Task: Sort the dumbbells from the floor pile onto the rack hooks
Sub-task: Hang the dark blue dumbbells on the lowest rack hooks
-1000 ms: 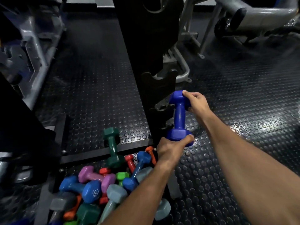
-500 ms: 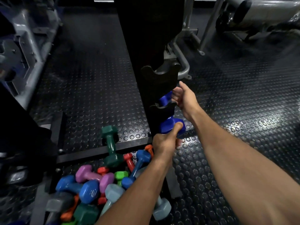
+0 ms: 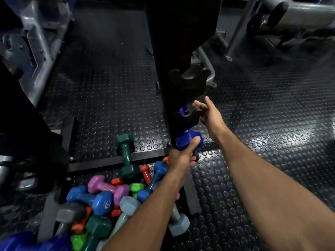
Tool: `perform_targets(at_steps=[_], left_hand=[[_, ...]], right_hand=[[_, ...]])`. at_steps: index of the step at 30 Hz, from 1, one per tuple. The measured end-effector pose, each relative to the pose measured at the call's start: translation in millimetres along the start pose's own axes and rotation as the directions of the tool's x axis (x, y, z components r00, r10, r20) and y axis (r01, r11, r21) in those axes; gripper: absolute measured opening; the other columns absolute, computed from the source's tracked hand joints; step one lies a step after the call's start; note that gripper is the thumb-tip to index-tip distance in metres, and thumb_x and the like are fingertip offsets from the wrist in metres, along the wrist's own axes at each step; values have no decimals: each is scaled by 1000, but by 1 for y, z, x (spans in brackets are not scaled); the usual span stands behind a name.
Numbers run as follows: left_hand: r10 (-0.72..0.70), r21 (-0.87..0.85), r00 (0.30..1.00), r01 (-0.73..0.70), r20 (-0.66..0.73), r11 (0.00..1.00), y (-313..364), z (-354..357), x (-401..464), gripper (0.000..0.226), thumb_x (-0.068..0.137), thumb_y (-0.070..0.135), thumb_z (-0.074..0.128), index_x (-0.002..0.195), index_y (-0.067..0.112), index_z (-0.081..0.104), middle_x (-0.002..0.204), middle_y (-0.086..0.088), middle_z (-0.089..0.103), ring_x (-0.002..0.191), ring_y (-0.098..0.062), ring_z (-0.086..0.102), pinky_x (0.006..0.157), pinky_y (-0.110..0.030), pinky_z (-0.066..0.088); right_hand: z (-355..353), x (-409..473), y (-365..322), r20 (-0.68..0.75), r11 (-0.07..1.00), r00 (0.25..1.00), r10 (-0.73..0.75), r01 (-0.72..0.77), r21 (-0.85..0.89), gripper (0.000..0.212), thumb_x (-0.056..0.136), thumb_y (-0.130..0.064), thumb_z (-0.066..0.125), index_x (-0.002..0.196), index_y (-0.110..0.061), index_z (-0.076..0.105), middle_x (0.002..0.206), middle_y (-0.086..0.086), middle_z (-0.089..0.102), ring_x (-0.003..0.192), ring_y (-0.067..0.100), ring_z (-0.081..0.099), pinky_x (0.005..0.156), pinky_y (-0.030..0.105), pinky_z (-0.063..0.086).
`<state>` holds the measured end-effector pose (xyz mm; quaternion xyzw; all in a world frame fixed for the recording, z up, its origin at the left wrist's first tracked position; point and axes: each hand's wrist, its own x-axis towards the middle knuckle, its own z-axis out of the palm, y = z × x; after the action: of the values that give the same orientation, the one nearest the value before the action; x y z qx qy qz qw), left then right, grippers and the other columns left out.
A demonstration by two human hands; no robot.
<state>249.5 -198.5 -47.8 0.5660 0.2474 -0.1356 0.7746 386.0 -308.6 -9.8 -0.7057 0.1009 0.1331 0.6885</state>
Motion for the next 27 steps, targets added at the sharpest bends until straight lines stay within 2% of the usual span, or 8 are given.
perform_targets(at_steps=[4, 8, 11, 15, 18, 20, 23, 27], left_hand=[[96, 149, 995, -94, -10, 984, 7, -16, 3, 64, 61, 76, 78, 102, 27, 73, 97, 5, 78, 91, -11, 72, 93, -43, 58], [124, 280, 991, -107, -45, 954, 20, -28, 3, 85, 53, 93, 67, 104, 25, 70, 100, 8, 77, 96, -12, 71, 93, -37, 55], [151, 336, 988, -130, -38, 933, 27, -35, -5, 76, 68, 88, 61, 105, 22, 66, 100, 5, 74, 94, -13, 69, 79, -29, 50], [206, 350, 978, -179, -40, 919, 35, -47, -19, 64, 86, 74, 57, 106, 14, 64, 100, 8, 68, 87, -4, 62, 71, -21, 44], [208, 371, 977, -180, -38, 911, 37, -61, -27, 66, 86, 77, 53, 122, 21, 58, 114, 10, 61, 102, -8, 59, 79, -28, 45], [223, 418, 974, -187, -37, 889, 39, -75, -33, 58, 90, 71, 54, 122, 23, 58, 112, 14, 58, 104, -8, 56, 79, -28, 41], [264, 444, 961, -202, -82, 873, 41, -101, -41, 58, 91, 63, 61, 129, 19, 59, 122, 10, 62, 113, -11, 58, 84, -21, 42], [239, 560, 964, -134, -120, 818, 44, -147, -58, 66, 92, 65, 57, 139, 18, 54, 132, 5, 59, 116, -14, 55, 95, -29, 40]], right_hand=[[-16, -12, -1, -109, 999, 994, -33, 30, -25, 55, 106, -59, 35, 138, -26, 63, 138, -8, 66, 126, 8, 57, 123, 43, 29], [-29, -30, -2, -174, 998, 983, -61, 55, -38, 59, 106, -58, 34, 146, -21, 57, 144, -1, 62, 137, 19, 52, 123, 45, 31], [-31, -47, 1, -203, 996, 976, -77, 65, -63, 60, 106, -57, 36, 149, -19, 54, 148, 0, 58, 137, 17, 52, 123, 44, 32], [-25, -74, 19, -396, 998, 916, -65, 59, -26, 57, 100, -61, 42, 141, -26, 60, 137, -7, 64, 127, 12, 58, 120, 46, 38], [-6, -103, 34, -514, 998, 856, -59, 70, 2, 53, 100, -57, 45, 140, -27, 62, 136, -9, 64, 126, 10, 58, 115, 42, 40], [11, -124, 44, -556, 995, 825, -98, 71, -70, 49, 102, -53, 47, 140, -27, 62, 136, -10, 64, 126, 10, 58, 109, 36, 42], [36, -150, 66, -581, 985, 802, -137, 47, -168, 43, 104, -47, 51, 138, -23, 62, 132, -5, 65, 123, 14, 59, 109, 37, 46], [80, -179, 90, -582, 979, 802, -136, 19, -202, 40, 102, -36, 61, 133, -11, 61, 120, 5, 66, 111, 21, 62, 98, 35, 47]])
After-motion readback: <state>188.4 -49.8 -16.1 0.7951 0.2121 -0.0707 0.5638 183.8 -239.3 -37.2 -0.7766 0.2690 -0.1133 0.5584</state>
